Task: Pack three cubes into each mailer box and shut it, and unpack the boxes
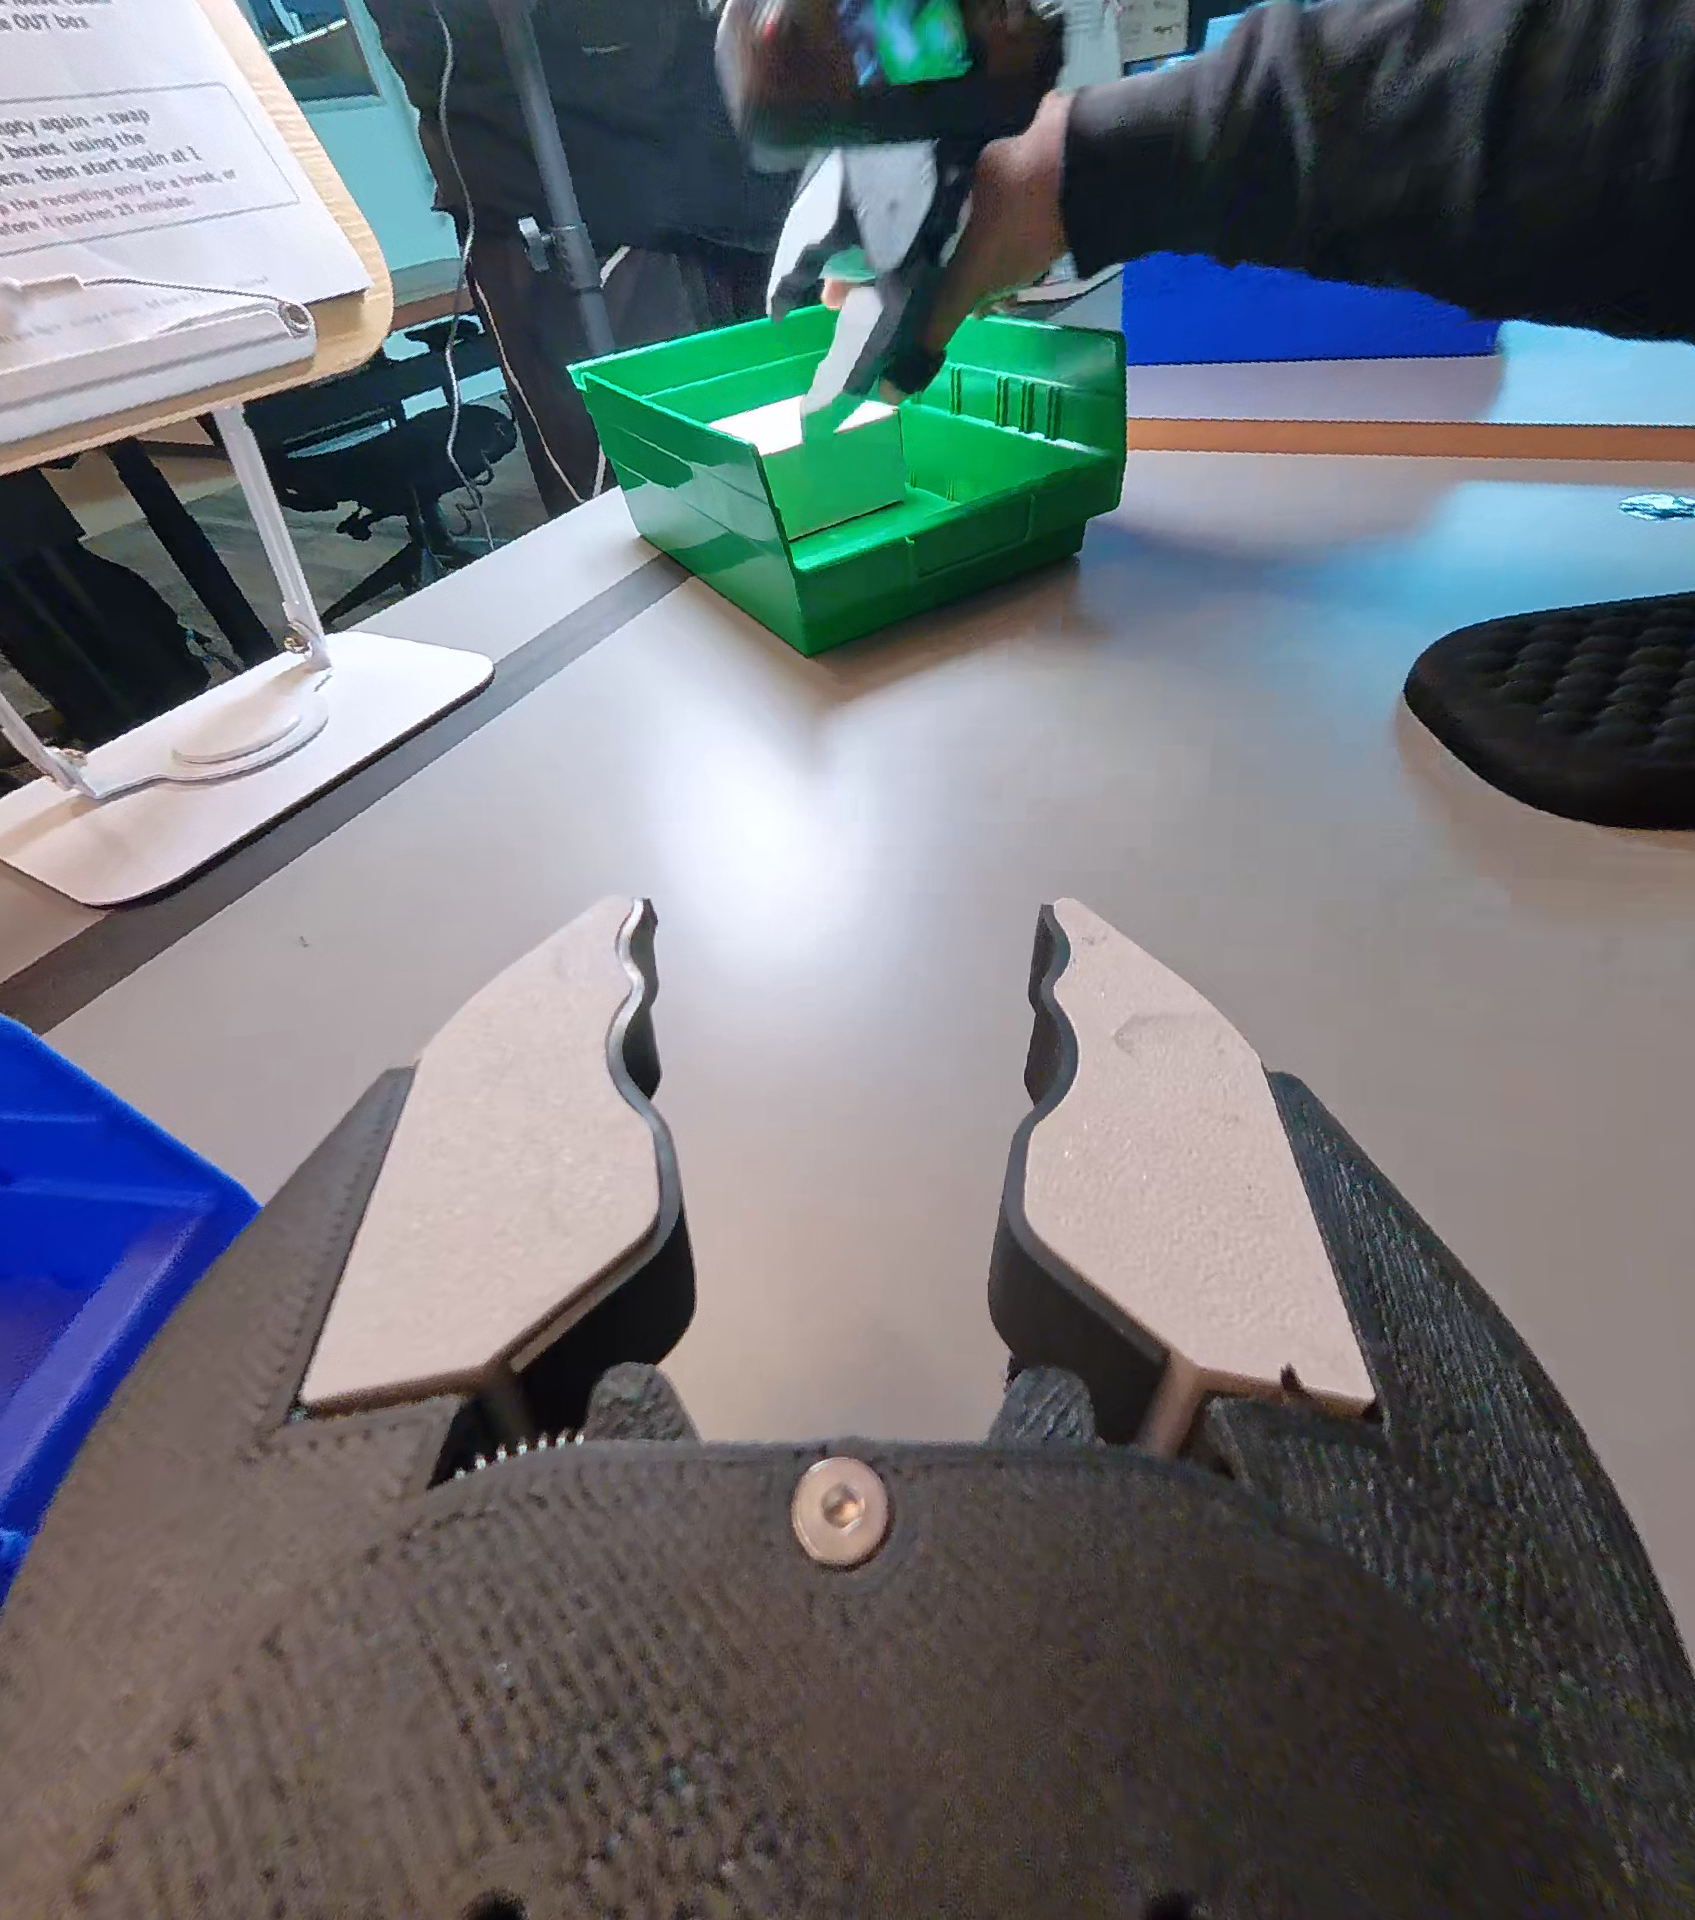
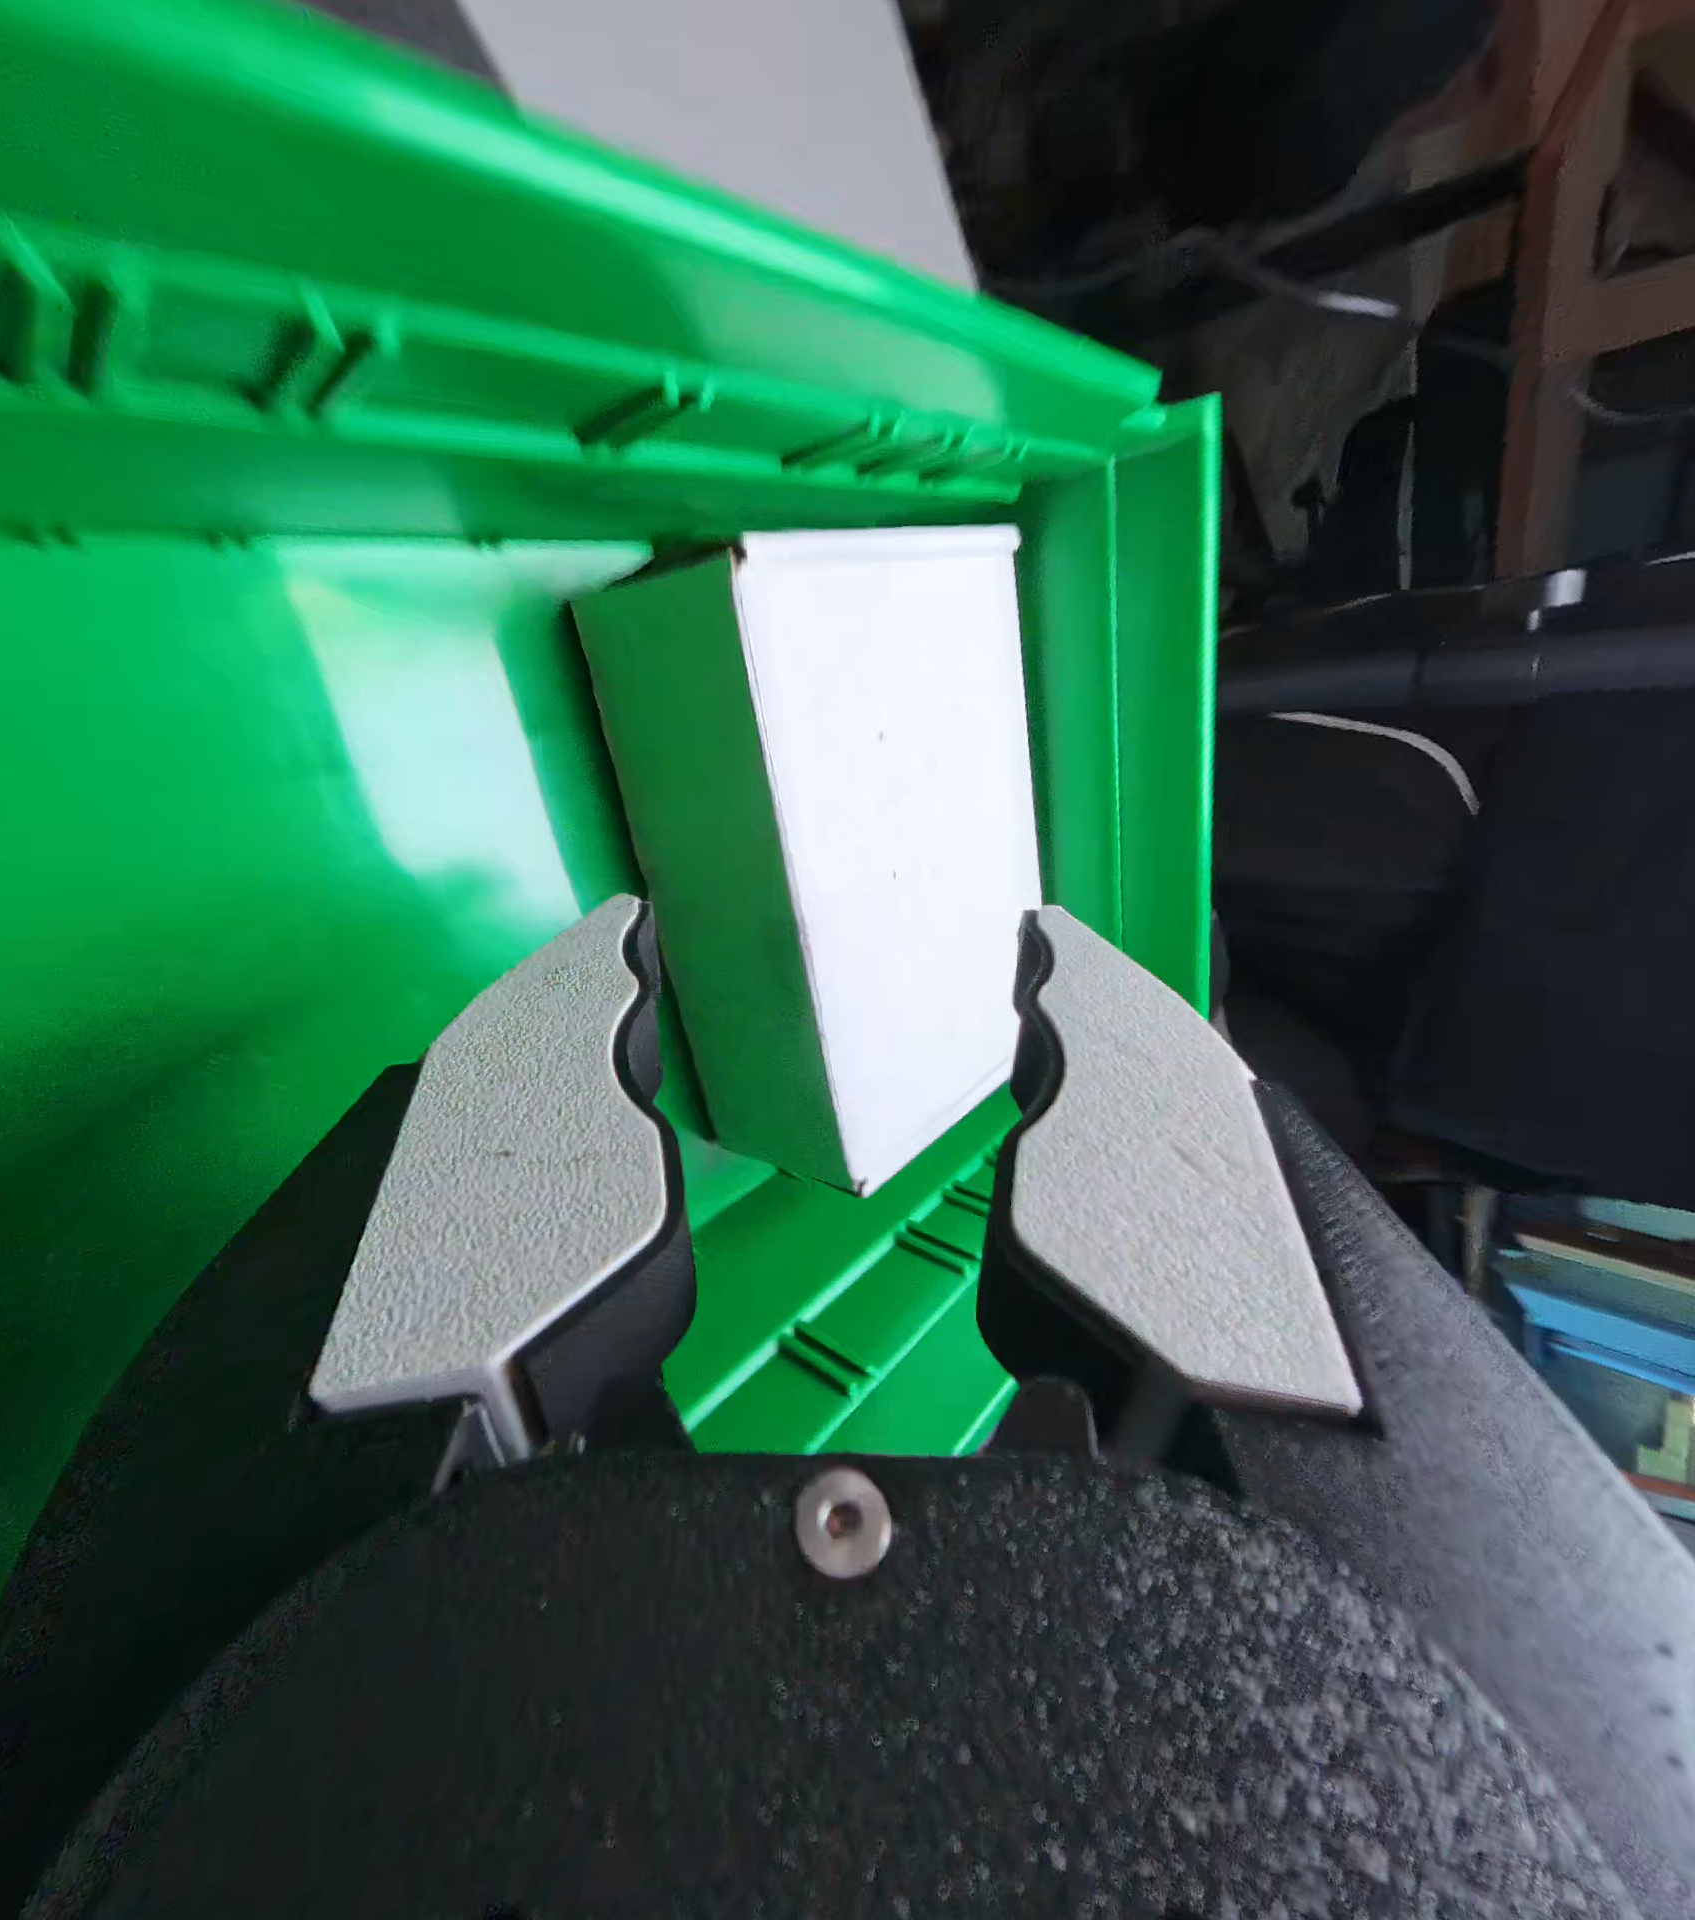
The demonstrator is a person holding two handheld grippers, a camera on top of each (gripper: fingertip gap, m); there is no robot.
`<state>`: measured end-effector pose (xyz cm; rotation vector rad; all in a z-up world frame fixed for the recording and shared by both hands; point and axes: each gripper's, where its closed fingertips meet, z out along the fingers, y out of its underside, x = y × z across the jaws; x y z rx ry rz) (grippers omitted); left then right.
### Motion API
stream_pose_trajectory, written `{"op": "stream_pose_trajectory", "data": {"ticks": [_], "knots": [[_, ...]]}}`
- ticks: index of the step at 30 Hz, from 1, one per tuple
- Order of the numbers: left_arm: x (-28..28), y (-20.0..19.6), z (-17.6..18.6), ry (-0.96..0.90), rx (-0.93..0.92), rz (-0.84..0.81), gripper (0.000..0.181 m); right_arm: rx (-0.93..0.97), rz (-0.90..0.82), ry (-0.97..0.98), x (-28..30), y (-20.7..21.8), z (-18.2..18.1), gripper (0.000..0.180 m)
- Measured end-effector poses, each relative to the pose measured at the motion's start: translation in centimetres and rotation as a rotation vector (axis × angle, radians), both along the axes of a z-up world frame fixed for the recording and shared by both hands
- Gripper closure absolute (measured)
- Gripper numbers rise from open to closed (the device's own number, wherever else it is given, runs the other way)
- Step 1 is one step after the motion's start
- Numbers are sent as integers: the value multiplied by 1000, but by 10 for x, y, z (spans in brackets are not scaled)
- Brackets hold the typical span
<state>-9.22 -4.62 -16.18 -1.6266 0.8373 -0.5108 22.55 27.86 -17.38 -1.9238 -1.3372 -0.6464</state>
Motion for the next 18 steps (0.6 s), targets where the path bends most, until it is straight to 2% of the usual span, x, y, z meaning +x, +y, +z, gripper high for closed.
{"op": "stream_pose_trajectory", "data": {"ticks": [4,8,14,18], "knots": [[-8,6,4,-23,-12,34,112,13,36,471,-46,-54,42,112],[-22,13,14,-61,-18,86,111,-36,81,789,-72,-116,55,112],[-51,25,32,-83,-11,178,112,-125,92,1056,-97,-191,35,112],[-79,38,44,-61,-8,250,113,-119,107,1157,-112,-219,26,112]]}}
